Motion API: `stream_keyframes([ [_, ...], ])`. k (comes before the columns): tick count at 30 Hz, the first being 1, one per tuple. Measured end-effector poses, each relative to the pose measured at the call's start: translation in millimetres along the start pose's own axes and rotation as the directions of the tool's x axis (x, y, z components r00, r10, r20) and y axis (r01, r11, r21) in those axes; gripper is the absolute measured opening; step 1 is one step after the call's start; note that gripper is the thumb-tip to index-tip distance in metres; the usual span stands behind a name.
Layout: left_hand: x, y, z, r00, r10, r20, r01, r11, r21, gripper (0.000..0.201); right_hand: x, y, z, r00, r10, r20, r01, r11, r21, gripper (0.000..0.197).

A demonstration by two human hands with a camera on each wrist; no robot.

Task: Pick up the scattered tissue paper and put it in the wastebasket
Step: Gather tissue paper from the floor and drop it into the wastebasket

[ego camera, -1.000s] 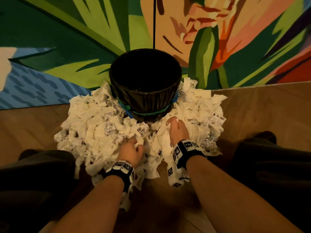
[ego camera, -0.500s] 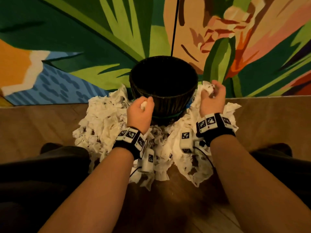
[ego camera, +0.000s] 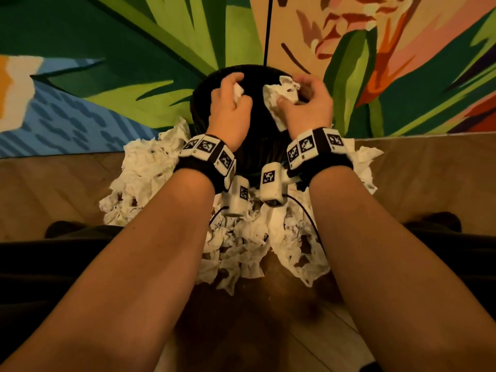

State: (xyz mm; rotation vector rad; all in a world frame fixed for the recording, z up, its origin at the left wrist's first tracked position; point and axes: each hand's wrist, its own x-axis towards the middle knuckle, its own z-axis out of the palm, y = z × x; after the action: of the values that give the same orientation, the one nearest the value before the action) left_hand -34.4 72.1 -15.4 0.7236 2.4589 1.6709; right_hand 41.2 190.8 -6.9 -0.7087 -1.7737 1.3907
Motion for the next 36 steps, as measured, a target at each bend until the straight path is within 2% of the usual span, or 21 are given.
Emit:
stream_keyframes([
  [3,-4,-5,-4,0.995,0.014,0.1,-0.02,0.998,0.058,0.06,-4,2,-1,0.99,-0.017,0.137,0.026,0.998,-0.064,0.063],
  [6,-13,-10,-12,0.995,0.099,0.023,-0.099,0.995,0.023,0.056,-7,5,-8,0.984,-0.009,0.178,0.029,0.994,-0.108,0.06],
  [10,-31,-19,-26,0.962,0.118,-0.246,-0.156,0.978,-0.14,0.028,-11,10,-27,0.999,-0.034,-0.019,0.033,0.998,-0.055,0.023],
  [12,-45,-32,-32,0.927,0.126,-0.353,-0.194,0.967,-0.164,0.013,-15,20,-41,0.993,-0.027,-0.115,0.013,0.993,-0.12,0.007],
  [13,-55,-41,-34,0.913,0.123,-0.389,-0.191,0.971,-0.143,0.014,-19,29,-48,0.99,0.01,-0.139,-0.034,0.985,-0.17,0.006],
  [16,-86,-74,-34,0.905,0.065,-0.42,-0.099,0.993,-0.061,0.035,-38,71,-68,0.964,0.207,-0.166,-0.254,0.898,-0.359,0.03],
  [18,-108,-92,-29,0.94,0.019,-0.34,-0.02,1.0,0.002,0.036,-61,100,-77,0.907,0.395,-0.146,-0.416,0.784,-0.461,0.033],
  [19,-120,-100,-25,0.964,0.002,-0.267,0.013,0.999,0.053,0.035,-75,113,-79,0.877,0.469,-0.11,-0.451,0.719,-0.528,0.036],
  [20,-131,-109,-21,0.985,-0.01,-0.173,0.031,0.992,0.119,0.034,-90,127,-80,0.857,0.514,-0.044,-0.427,0.659,-0.62,0.038],
  [22,-153,-126,-14,0.996,-0.06,0.062,0.038,0.951,0.306,0.03,-118,150,-77,0.826,0.546,0.14,-0.252,0.579,-0.775,0.031],
  [24,-173,-141,-5,0.934,-0.185,0.306,0.006,0.864,0.503,0.028,-141,167,-71,0.772,0.563,0.296,-0.061,0.528,-0.847,0.022],
  [26,-189,-154,2,0.859,-0.271,0.435,-0.085,0.763,0.641,0.027,-157,176,-64,0.714,0.586,0.383,0.04,0.512,-0.858,0.016],
  [27,-195,-160,5,0.84,-0.291,0.459,-0.126,0.717,0.686,0.026,-162,179,-60,0.7,0.587,0.406,0.054,0.523,-0.851,0.017],
  [29,-204,-170,7,0.811,-0.337,0.478,-0.171,0.646,0.744,0.032,-166,180,-52,0.705,0.566,0.427,0.057,0.555,-0.83,0.024],
  [31,-208,-179,7,0.789,-0.403,0.464,-0.16,0.595,0.788,0.042,-166,179,-42,0.714,0.541,0.443,0.064,0.58,-0.812,0.03],
  [34,-211,-188,8,0.756,-0.455,0.47,-0.162,0.566,0.809,0.051,-170,178,-26,0.693,0.54,0.478,0.08,0.602,-0.795,0.032],
  [36,-213,-189,12,0.742,-0.452,0.495,-0.187,0.57,0.8,0.05,-175,178,-18,0.698,0.526,0.486,0.086,0.613,-0.785,0.029],
])
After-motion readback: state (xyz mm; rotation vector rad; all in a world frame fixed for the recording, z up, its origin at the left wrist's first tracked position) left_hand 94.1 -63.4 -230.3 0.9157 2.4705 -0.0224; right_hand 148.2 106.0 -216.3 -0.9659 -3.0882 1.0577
